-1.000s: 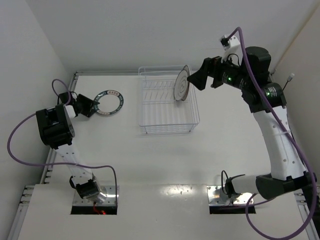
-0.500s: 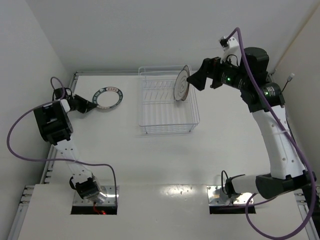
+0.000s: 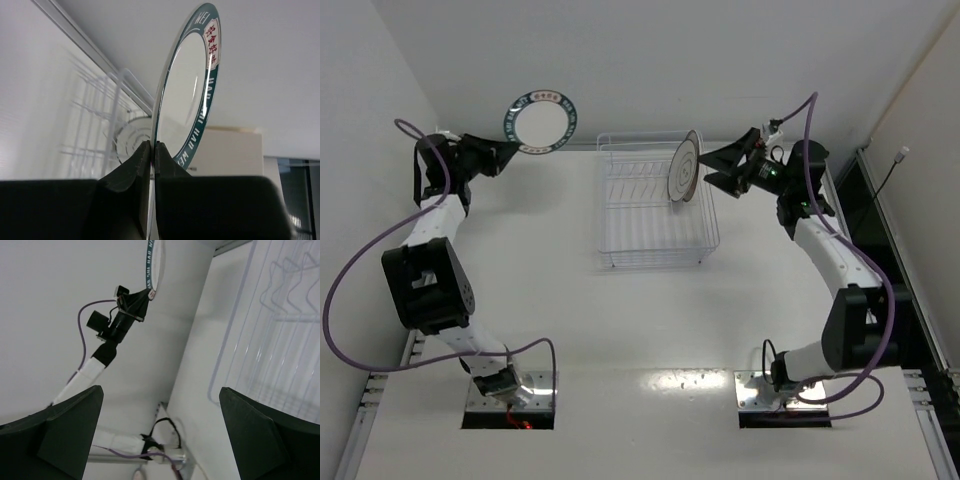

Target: Load the plates into the dish rack

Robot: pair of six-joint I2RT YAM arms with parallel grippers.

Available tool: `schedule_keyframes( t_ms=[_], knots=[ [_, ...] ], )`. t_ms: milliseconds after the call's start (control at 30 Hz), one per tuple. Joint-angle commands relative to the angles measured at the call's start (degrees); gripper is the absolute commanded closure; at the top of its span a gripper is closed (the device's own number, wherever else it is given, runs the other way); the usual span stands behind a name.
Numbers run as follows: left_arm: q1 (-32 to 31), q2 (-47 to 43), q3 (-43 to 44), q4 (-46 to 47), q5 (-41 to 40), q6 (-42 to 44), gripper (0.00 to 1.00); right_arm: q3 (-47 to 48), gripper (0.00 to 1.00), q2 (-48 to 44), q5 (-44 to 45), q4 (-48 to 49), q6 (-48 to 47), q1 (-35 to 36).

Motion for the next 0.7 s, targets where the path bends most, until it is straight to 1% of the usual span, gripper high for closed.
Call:
schedule_keyframes(
  t_ms=[0,33,100,233,333,367,400,433,467,500,533,567,600,633,667],
  knots=[
    [-3.4,-5.2,-1.8,4.6,3.5,-3.9,1.0,1.0,0.0,-2.0,-4.2,13.8,9.8,-0.1],
    [-4.3,-6.1,-1.8,1.9,3.5,-3.2,1.0,1.0,0.0,-2.0,-2.7,12.3,7.5,-0.1],
    [-7.4,-7.3,-1.8,1.4,4.2,-1.9,1.0,1.0,0.0,-2.0,-2.0,11.7,7.5,-0.1],
    [-14.0,-8.6,-1.1,0.1,6.2,-0.5,1.0,0.5,0.0,2.1,0.4,13.0,8.6,1.9],
    [-19.8,-8.6,-0.6,-1.5,6.8,1.1,1.0,2.1,0.0,7.5,1.5,13.8,8.6,4.4],
    [-21.2,-8.6,-0.6,-1.5,6.8,1.7,1.0,3.4,0.0,9.4,1.5,13.8,8.6,5.2],
    [-23.9,-8.6,-0.6,-1.5,7.4,1.8,1.0,7.0,0.0,13.2,1.5,13.0,8.1,6.2],
    [-25.3,-8.6,-0.6,-1.5,7.4,1.8,1.0,9.2,0.0,15.4,1.5,11.8,7.6,7.3],
    [-26.9,-8.6,-0.6,-1.0,8.3,1.8,1.0,13.9,0.0,17.6,1.5,9.8,5.7,9.6],
    [-30.0,-7.9,-0.6,-0.5,8.3,1.8,1.0,16.5,0.0,19.8,1.5,6.8,4.2,10.8],
    [-31.4,-7.9,-0.6,0.1,9.0,1.1,1.0,19.3,0.0,24.9,1.5,-2.1,2.5,12.6],
    [-32.5,-7.9,-0.6,2.2,9.9,1.1,1.0,22.4,0.27,27.1,0.6,-3.0,1.0,13.2],
    [-33.3,-7.9,-0.6,2.3,10.5,0.5,1.0,21.5,0.68,28.3,-0.3,1.1,3.3,13.2],
    [-33.3,-7.9,-0.6,2.3,11.7,0.5,1.0,18.5,1.0,29.0,-0.3,8.3,5.9,13.2],
    [-33.3,-7.9,-1.2,0.7,11.7,1.1,1.0,17.0,1.0,27.4,1.2,9.1,7.2,12.2]
  ],
)
